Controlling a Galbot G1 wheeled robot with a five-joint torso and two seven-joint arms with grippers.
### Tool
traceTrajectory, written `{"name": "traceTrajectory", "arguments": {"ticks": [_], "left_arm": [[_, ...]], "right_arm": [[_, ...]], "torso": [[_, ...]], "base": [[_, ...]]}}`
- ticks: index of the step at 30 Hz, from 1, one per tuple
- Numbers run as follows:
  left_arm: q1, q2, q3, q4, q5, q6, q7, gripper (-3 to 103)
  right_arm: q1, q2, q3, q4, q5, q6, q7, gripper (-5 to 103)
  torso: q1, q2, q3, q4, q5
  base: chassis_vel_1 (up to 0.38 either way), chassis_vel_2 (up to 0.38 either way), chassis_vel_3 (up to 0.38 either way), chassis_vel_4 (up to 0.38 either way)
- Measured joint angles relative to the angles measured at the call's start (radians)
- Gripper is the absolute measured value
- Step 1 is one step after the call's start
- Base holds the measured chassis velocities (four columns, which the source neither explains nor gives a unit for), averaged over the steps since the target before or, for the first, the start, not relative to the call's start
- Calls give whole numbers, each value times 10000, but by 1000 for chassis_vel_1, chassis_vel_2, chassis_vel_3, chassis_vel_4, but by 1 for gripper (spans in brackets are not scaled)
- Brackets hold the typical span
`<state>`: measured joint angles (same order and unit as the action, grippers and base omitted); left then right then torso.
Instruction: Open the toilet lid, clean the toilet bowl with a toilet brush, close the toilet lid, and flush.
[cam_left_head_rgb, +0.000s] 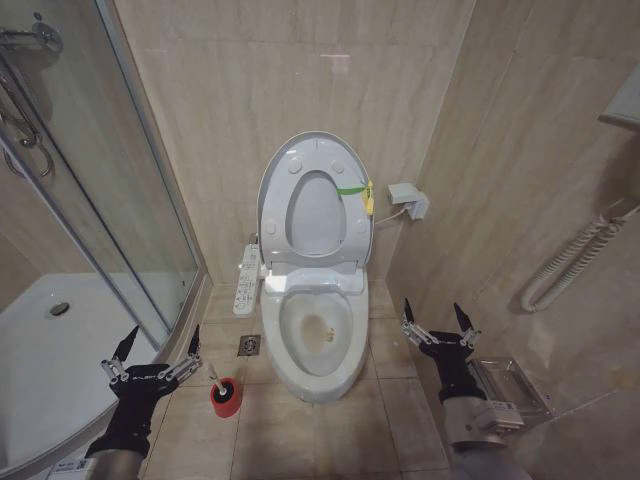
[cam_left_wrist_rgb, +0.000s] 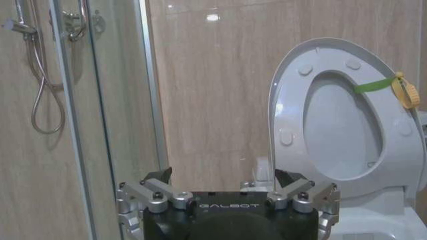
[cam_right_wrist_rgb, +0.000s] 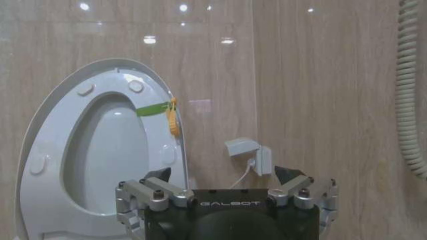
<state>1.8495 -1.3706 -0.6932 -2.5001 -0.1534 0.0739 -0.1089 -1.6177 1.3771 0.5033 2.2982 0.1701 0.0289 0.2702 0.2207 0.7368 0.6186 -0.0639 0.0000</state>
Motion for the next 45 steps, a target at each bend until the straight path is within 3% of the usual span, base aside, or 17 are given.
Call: {"name": "traceTrajectory", "arguments": {"ticks": [45], "left_arm": [[0,0,0,0,0,0,0,100]], "right_arm": [[1,0,0,-10,5,0,0,100]], "torso": [[0,0,0,0,0]], "base": [[0,0,0,0]]}}
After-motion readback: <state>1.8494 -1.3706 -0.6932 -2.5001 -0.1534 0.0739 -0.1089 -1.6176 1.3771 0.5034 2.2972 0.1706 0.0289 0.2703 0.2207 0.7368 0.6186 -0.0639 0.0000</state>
